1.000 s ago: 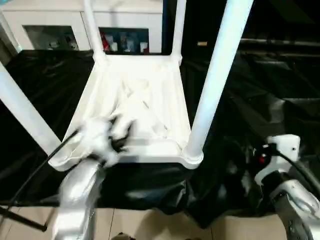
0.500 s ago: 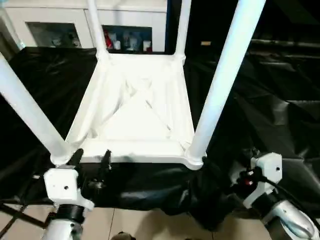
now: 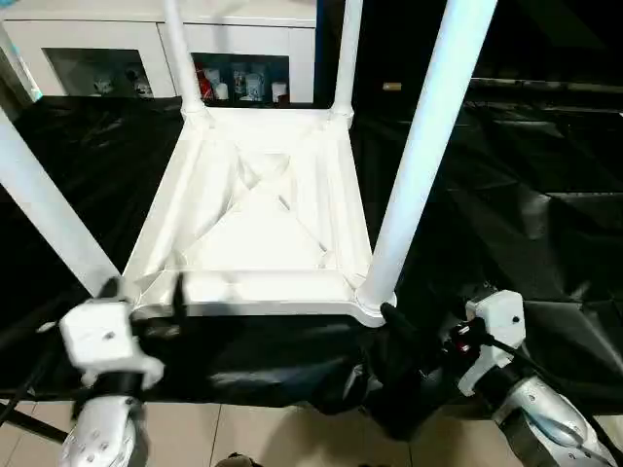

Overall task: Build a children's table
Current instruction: Rotate leg to tighten

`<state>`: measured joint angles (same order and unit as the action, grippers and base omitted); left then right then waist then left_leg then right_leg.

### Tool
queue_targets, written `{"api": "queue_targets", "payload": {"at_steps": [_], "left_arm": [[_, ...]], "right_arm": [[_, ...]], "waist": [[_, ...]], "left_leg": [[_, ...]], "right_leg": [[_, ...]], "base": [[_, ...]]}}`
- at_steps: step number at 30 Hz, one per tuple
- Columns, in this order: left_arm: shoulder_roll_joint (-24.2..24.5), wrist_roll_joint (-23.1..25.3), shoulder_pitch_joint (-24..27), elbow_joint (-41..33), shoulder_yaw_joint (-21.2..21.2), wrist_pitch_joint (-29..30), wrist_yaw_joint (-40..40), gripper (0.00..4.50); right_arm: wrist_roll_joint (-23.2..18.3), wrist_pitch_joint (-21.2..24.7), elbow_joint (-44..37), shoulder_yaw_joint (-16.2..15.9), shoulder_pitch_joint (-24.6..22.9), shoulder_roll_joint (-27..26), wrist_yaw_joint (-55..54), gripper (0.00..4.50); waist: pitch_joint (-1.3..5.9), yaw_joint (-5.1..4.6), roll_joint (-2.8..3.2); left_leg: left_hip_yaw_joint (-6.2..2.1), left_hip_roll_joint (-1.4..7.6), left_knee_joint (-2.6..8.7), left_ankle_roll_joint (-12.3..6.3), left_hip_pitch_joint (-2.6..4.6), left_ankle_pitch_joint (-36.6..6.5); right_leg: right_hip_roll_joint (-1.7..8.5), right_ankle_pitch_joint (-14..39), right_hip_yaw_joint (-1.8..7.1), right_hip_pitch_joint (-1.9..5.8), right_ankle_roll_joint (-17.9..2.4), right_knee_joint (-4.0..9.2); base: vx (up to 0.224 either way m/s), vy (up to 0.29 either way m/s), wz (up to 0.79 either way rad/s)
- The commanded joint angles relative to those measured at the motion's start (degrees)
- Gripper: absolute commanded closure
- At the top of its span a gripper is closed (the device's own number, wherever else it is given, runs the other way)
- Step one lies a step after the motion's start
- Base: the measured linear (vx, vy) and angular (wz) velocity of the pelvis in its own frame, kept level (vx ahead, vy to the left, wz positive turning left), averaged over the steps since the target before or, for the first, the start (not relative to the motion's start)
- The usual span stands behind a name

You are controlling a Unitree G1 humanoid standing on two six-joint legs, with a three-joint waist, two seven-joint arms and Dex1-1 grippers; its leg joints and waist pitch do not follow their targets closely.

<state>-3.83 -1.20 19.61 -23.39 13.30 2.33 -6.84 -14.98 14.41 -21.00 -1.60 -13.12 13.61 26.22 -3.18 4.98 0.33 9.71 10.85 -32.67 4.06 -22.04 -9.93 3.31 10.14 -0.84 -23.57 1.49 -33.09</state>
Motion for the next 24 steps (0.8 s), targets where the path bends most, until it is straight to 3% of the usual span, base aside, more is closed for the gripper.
{"api": "queue_targets", "payload": {"at_steps": [1, 3, 8, 11, 12, 13, 14, 15, 16, 19, 20, 24], "left_arm": [[-1.0, -0.7, 0.0, -1.8, 1.0, -0.7, 1.6, 0.11], [-1.4, -0.8, 0.4, -3.0, 0.4, -1.3, 1.7, 0.05], [-0.8, -0.6, 1.4, -3.0, 0.5, -0.7, 2.4, 0.05], [0.6, -0.8, -0.8, 0.1, 2.9, -0.6, 4.0, 0.05], [1.1, -1.2, -1.4, 0.6, 3.2, -0.3, 4.0, 0.05], [1.6, -1.2, -1.9, 1.0, 3.3, 0.2, 3.9, 0.05], [2.1, -1.6, -2.8, 1.8, 3.4, 0.6, 3.6, 0.05], [3.5, -1.8, -4.6, 3.7, 3.3, 1.8, 2.7, 0.05], [3.5, -1.8, -4.6, 3.7, 3.3, 1.8, 2.7, 0.05], [5.3, -3.6, -7.7, 6.6, 2.6, 2.8, 0.1, 0.05], [5.6, -4.2, -8.5, 7.3, 2.5, 2.5, -0.3, 0.05], [7.4, -4.4, -12.8, 10.8, 2.3, 3.8, -1.2, 0.00]], "right_arm": [[-0.2, -1.0, 0.8, 0.4, 1.1, -0.5, 0.1, 0.00], [-1.2, -1.5, 1.5, 0.2, 2.7, -0.7, 1.4, 0.00], [1.2, -3.8, 5.6, -0.5, 7.3, -2.1, -1.1, 0.00], [0.8, -3.5, 8.5, -2.3, 10.3, -2.7, 0.6, 0.00], [0.9, -3.4, 8.9, -2.7, 10.9, -2.8, 0.9, 0.00], [1.0, -3.4, 9.5, -2.9, 11.4, -2.9, 1.0, 0.00], [1.1, -3.5, 10.3, -3.1, 12.1, -3.2, 1.2, 0.00], [1.4, -4.1, 12.2, -3.3, 13.5, -3.7, 1.0, 0.00], [1.4, -4.1, 12.2, -3.3, 13.5, -3.7, 1.0, 0.00], [2.3, -5.4, 15.1, -3.4, 15.5, -4.4, 0.2, 0.00], [2.4, -5.7, 15.8, -3.4, 15.9, -4.6, 0.0, 0.00], [2.1, -5.8, 17.0, -3.2, 16.8, -5.6, -0.9, 0.47]], "waist": [[1.79, 0.25, -0.27], [1.80, 0.36, -0.34], [1.69, 0.56, -0.35], [1.83, 0.59, -0.47], [1.88, 0.59, -0.76], [1.97, 0.77, -0.54], [1.96, 0.77, -0.78], [2.02, 0.82, -0.49], [2.04, 0.88, -0.87], [2.10, 1.20, -0.85], [2.09, 1.16, -1.39], [1.91, 1.58, -1.70]], "left_leg": [[-0.96, 1.73, 4.26, -1.57, 0.26, -22.4], [-0.99, 1.79, 4.28, -1.99, 0.24, -21.8], [-0.80, 1.81, 4.21, -1.92, 0.41, -20.7], [-0.87, 1.62, 4.16, -1.80, 0.31, -20.0], [-0.84, 1.64, 4.14, -1.91, 0.35, -19.6], [-0.88, 1.72, 4.13, -1.85, 0.40, -19.0], [-0.85, 1.77, 4.13, -1.91, 0.38, -18.8], [-0.87, 1.72, 4.14, -1.79, 0.49, -18.7], [-0.84, 1.59, 4.10, -1.87, 0.53, -18.5], [-0.78, 1.81, 4.11, -1.49, 0.68, -17.4], [-0.66, 1.77, 4.10, -1.60, 0.64, -17.2], [-0.55, 1.86, 4.09, -1.67, 0.83, -16.0]], "right_leg": [[2.75, 20.4, 1.54, 1.34, -3.2, 4.85], [2.75, 19.4, 1.46, 1.45, -3.4, 4.71], [2.61, 16.9, 1.50, 1.30, -4.0, 4.47], [2.61, 16.2, 1.39, 1.61, -4.0, 4.25], [2.65, 15.7, 1.38, 1.67, -4.1, 4.19], [2.72, 14.9, 1.41, 1.70, -4.3, 4.06], [2.73, 14.6, 1.40, 1.71, -4.5, 4.02], [2.68, 14.1, 1.39, 1.63, -4.9, 3.88], [2.69, 14.3, 1.35, 1.60, -5.1, 3.73], [2.81, 12.3, 1.42, 1.63, -5.8, 3.53], [2.83, 12.0, 1.39, 1.70, -5.9, 3.58], [2.81, 9.8, 1.44, 1.62, -6.6, 3.19]], "base": [[0.000, 0.000, 0.00], [0.000, 0.000, 0.00], [0.000, 0.000, 0.00], [0.000, 0.000, 0.00], [0.000, 0.000, 0.00], [0.000, 0.000, 0.00], [0.000, 0.000, 0.00], [0.000, 0.000, 0.00], [0.000, 0.000, 0.00], [0.000, 0.000, 0.00], [0.000, 0.000, 0.00], [0.000, 0.000, 0.00]]}}
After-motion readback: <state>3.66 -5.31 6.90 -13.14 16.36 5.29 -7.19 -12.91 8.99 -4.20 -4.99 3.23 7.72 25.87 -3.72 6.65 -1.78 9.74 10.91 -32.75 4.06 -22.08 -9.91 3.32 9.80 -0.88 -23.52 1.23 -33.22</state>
